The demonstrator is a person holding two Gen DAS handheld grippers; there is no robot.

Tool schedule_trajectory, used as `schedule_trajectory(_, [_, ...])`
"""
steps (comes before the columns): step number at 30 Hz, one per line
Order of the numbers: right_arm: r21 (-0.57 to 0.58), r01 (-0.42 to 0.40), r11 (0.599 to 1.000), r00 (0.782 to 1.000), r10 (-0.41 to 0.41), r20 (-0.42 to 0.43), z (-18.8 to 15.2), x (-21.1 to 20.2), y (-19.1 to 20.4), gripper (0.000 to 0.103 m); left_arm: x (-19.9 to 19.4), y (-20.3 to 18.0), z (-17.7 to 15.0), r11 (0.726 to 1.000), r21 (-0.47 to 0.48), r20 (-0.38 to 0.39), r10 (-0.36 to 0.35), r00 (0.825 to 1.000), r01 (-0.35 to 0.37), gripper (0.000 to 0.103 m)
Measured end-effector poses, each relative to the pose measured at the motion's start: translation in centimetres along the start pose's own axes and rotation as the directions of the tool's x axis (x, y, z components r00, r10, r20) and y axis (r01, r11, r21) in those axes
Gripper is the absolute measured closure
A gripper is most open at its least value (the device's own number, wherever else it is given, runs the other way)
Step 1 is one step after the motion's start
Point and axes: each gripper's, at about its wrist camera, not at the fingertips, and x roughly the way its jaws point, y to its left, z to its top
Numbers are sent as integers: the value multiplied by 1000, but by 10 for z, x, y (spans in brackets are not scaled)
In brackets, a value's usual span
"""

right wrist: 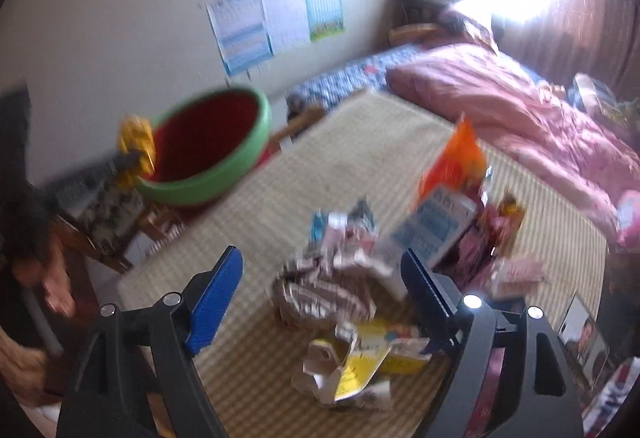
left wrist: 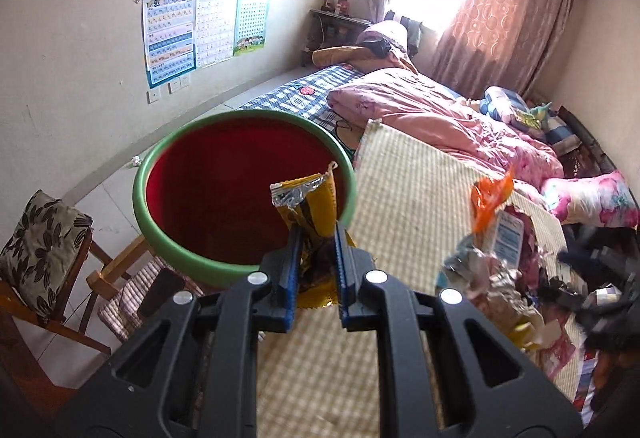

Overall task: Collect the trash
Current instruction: 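Carry both wrappers over the green-rimmed red bin and open both tools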

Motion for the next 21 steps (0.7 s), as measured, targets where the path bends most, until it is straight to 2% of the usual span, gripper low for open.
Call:
schedule_trajectory(4, [-5, 74, 997, 993, -74, -96, -13, 28, 9, 27, 11, 14, 14, 999, 18, -1, -32, 999, 32, 88])
schedule_trajectory(5, [-4, 96, 995, 988, -95, -120, -16, 35, 10, 37, 16, 17, 18, 999, 24, -4, -42, 999, 42, 88])
schedule_trajectory(6, [5, 104, 995, 986, -102, -132, -18, 39, 10, 54, 20, 20, 21, 998, 28, -8, -51, 999, 51, 88])
schedule_trajectory(10, [67, 110, 992, 986, -100, -137, -20, 41, 6, 62, 32, 29, 32, 995, 54, -21, -79, 997, 80, 88])
schedule_trajectory(15, [161, 51, 986, 999, -50, -9, 9, 9, 13, 63, 43, 50, 43, 994, 71, -26, -86, 996, 88, 88])
schedule_trajectory(18, [174, 16, 985, 995, -32, 92, 40, 0, 27, 63, 52, 63, 47, 994, 71, -40, -83, 996, 86, 88])
schedule_trajectory(21, [190, -61, 980, 987, 31, 157, 71, 11, 46, 62, 59, 75, 49, 994, 70, -58, -80, 995, 84, 88])
